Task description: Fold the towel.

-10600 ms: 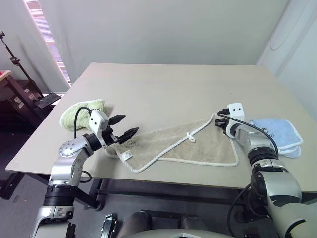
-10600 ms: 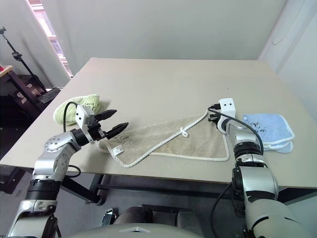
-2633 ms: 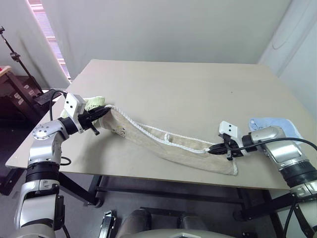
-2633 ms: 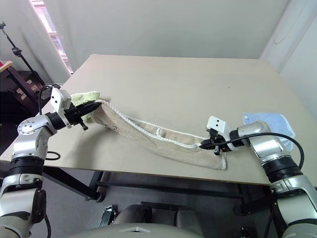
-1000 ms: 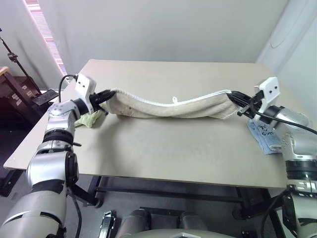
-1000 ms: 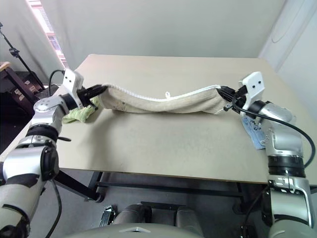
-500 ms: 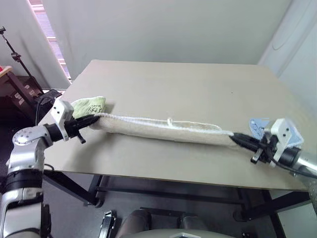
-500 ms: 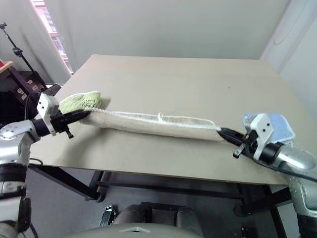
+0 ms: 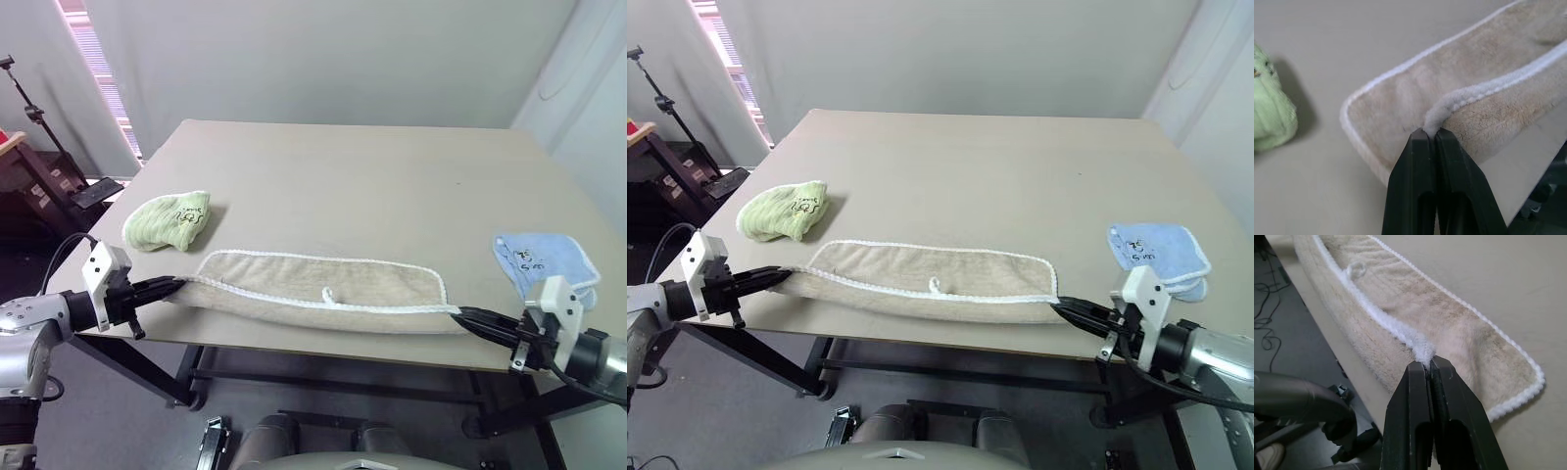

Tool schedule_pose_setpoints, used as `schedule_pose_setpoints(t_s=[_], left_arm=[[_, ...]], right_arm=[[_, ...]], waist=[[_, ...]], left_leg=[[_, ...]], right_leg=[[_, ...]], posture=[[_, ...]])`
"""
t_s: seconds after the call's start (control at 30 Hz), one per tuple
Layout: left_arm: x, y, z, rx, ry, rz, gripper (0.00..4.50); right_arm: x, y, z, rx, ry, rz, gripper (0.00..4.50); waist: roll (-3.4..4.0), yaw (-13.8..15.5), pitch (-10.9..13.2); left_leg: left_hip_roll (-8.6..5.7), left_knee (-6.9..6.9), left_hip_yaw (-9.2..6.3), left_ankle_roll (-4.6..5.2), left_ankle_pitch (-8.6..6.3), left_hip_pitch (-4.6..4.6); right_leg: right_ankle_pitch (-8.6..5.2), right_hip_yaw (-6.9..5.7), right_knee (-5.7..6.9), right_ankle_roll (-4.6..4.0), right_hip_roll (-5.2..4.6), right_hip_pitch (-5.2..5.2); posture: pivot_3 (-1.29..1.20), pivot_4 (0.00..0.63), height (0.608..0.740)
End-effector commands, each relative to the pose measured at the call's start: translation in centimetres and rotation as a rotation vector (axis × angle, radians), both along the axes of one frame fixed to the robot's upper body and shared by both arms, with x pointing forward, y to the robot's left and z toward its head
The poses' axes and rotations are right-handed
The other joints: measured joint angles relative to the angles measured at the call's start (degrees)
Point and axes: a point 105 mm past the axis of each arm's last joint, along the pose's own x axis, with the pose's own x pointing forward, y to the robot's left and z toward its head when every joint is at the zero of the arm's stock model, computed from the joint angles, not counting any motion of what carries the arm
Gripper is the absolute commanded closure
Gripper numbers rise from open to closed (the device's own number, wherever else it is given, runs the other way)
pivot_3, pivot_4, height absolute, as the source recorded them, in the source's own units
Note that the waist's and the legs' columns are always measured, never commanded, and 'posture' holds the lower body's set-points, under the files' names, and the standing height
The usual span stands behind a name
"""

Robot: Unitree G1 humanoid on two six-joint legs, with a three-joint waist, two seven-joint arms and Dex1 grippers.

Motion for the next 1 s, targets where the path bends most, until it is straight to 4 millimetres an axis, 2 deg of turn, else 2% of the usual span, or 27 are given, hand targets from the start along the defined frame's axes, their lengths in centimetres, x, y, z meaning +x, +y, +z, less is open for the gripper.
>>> schedule_pose_setpoints(t_s=[0.03,0.27,0.6,0.87,0.97,1.0], left_arm=[[1.4,-0.1,1.0,-0.02,-0.058,0.024,4.5],[4.3,0.1,0.4,-0.041,-0.089,0.077,4.5],[7.8,0.0,-1.1,-0.088,-0.089,0.164,4.5],[8.9,-0.8,-2.2,-0.103,-0.063,0.167,4.5],[8.9,-0.9,-2.2,-0.132,-0.049,0.169,3.76],[9.0,-0.9,-2.3,-0.132,-0.045,0.168,3.5]], right_arm=[[2.2,-0.1,0.5,0.029,-0.056,-0.054,4.49],[6.6,-1.0,-0.9,0.022,-0.064,-0.125,4.49],[10.0,-0.1,-3.4,0.04,-0.057,-0.15,4.49],[11.6,0.2,-4.6,0.034,-0.002,-0.186,4.49],[12.2,-0.1,-4.6,0.031,-0.007,-0.229,4.5],[12.5,-0.4,-4.6,0.029,-0.007,-0.264,4.27]], waist=[[0.0,-0.11,0.0],[-0.06,0.19,-0.06],[-0.07,0.23,-0.07],[-0.08,0.04,-0.07],[-0.08,0.02,-0.07],[-0.08,-0.01,-0.07]], left_leg=[[0.05,-0.01,0.01,0.0,0.0,0.01],[0.14,-0.25,0.04,0.08,-0.04,-0.02],[0.14,-0.18,-0.01,0.14,0.01,0.05],[0.14,-0.09,-0.02,0.15,0.02,0.05],[0.14,-0.09,-0.02,0.16,0.02,0.05],[0.14,-0.1,-0.03,0.15,0.02,0.05]], right_leg=[[0.01,-0.04,-0.09,-0.01,0.0,0.0],[0.18,-0.28,-0.41,-0.11,0.0,-0.16],[0.37,-0.4,-0.4,0.09,0.03,-0.08],[0.49,-0.4,-0.32,0.23,0.05,-0.09],[0.49,-0.4,-0.29,0.23,0.05,-0.1],[0.49,-0.4,-0.29,0.23,0.05,-0.1]], posture=[[0.0,0.0,0.74],[0.0,0.0,0.74],[0.0,0.0,0.74],[0.0,0.0,0.74],[0.0,0.0,0.74],[0.0,0.0,0.74]])
